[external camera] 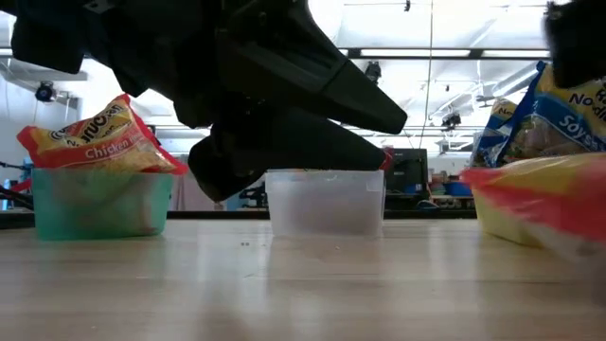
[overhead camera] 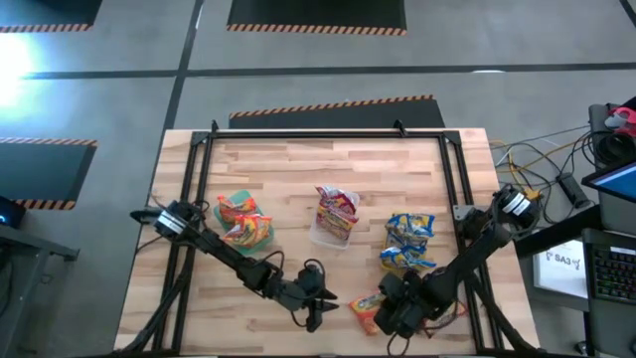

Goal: Sort Maruchan noodles
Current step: Put the orange noodle pack into the green bin

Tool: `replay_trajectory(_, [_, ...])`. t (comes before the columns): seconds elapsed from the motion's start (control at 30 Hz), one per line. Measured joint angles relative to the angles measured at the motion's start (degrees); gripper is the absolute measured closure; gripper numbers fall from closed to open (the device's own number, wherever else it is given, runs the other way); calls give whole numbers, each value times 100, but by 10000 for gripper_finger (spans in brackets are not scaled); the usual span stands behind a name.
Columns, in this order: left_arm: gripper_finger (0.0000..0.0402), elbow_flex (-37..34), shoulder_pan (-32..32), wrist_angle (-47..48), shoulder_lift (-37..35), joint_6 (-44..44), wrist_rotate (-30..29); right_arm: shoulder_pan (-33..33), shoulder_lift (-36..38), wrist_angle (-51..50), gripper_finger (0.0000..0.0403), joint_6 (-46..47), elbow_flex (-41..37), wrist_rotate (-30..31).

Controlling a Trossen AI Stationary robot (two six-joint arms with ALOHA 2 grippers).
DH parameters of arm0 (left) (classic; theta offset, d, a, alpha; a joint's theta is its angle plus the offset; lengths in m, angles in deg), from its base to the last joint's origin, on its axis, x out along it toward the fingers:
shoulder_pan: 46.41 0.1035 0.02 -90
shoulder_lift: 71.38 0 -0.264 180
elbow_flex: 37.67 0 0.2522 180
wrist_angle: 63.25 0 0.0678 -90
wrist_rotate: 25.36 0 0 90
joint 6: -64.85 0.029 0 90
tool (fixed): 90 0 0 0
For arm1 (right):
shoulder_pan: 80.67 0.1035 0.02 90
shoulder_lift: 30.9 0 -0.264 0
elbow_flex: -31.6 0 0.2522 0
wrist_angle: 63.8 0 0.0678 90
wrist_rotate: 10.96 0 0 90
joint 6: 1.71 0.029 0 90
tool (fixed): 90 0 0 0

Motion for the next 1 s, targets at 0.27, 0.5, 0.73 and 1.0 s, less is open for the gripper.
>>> replay_trajectory(0.27, [295, -2, 10, 102, -2, -12, 192, -435, 12, 372, 339, -925, 18, 266])
replay_trajectory(0.5, [295, -2, 205, 246, -3, -232, 873, -497, 279, 615, 331, -832, 20, -214])
replay_trajectory(0.73, [290, -2, 472, 185, -2, -246, 1293, -312, 512, 956, 281, -164, 31, -479])
replay_trajectory(1.0, [251, -1, 769, -141, -4, -66, 1812, -79, 433, 905, 244, 725, 23, -723])
